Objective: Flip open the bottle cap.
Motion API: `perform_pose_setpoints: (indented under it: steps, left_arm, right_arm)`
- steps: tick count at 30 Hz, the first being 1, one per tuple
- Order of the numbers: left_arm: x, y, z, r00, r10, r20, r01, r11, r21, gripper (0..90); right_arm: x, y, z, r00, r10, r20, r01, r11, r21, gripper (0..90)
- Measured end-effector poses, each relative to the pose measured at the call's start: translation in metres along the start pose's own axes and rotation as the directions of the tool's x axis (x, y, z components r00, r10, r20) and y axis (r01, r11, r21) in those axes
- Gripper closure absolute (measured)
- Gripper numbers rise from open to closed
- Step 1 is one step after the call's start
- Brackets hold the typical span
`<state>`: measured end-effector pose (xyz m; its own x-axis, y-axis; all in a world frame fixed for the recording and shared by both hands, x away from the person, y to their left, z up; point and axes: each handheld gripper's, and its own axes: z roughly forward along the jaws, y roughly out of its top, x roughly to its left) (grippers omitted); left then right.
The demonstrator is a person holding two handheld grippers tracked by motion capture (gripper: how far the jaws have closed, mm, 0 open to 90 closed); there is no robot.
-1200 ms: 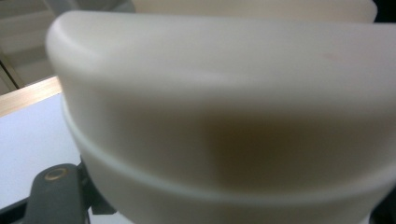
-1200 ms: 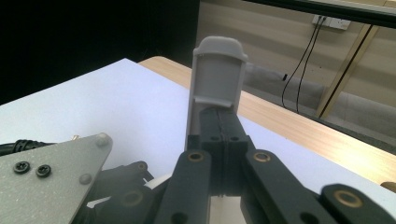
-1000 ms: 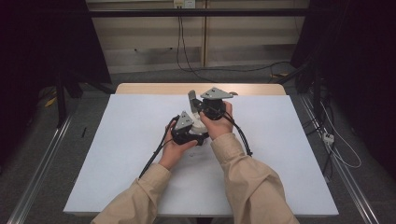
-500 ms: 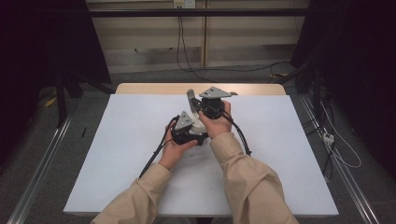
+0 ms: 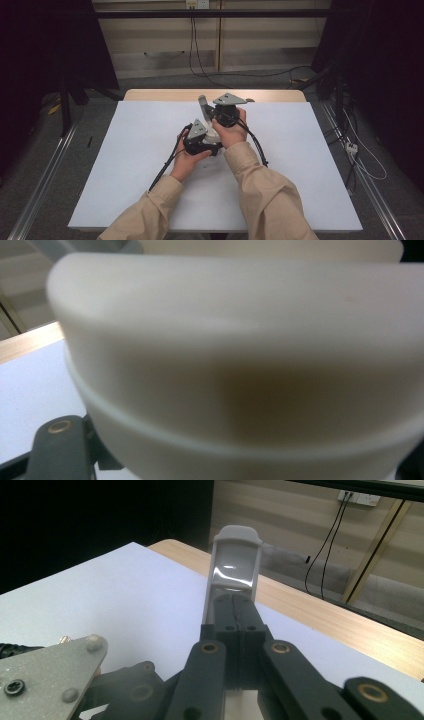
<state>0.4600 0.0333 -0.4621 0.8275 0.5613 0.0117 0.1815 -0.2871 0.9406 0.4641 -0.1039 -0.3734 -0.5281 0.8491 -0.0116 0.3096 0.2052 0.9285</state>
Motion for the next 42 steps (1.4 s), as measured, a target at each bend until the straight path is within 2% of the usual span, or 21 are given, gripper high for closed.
perform_pose_setpoints:
  steps: [34,37,40,42]
  left_arm:
    - [0.0,0.0,0.0,1.0,-0.006,0.002,0.006,1.0,-0.002,18.5]
    - [0.0,0.0,0.0,0.9999,-0.006,-0.012,0.006,1.0,-0.002,18.2]
    - [0.001,0.0,-0.001,0.9998,-0.017,-0.004,0.017,0.9998,-0.011,16.9]
    - [0.002,0.0,-0.001,0.9997,-0.025,0.001,0.025,0.9997,-0.008,12.6]
  right_arm:
    - [0.0,-0.006,0.01,0.9998,0.014,-0.011,-0.014,0.999,0.038,90.0]
    - [0.0,-0.005,0.01,0.9995,0.023,-0.021,-0.022,0.999,0.039,86.4]
    - [0.002,-0.006,0.01,0.9997,-0.007,-0.023,0.008,0.999,0.036,84.2]
    - [0.003,-0.006,0.008,0.9996,-0.017,-0.021,0.017,1.0,0.026,80.4]
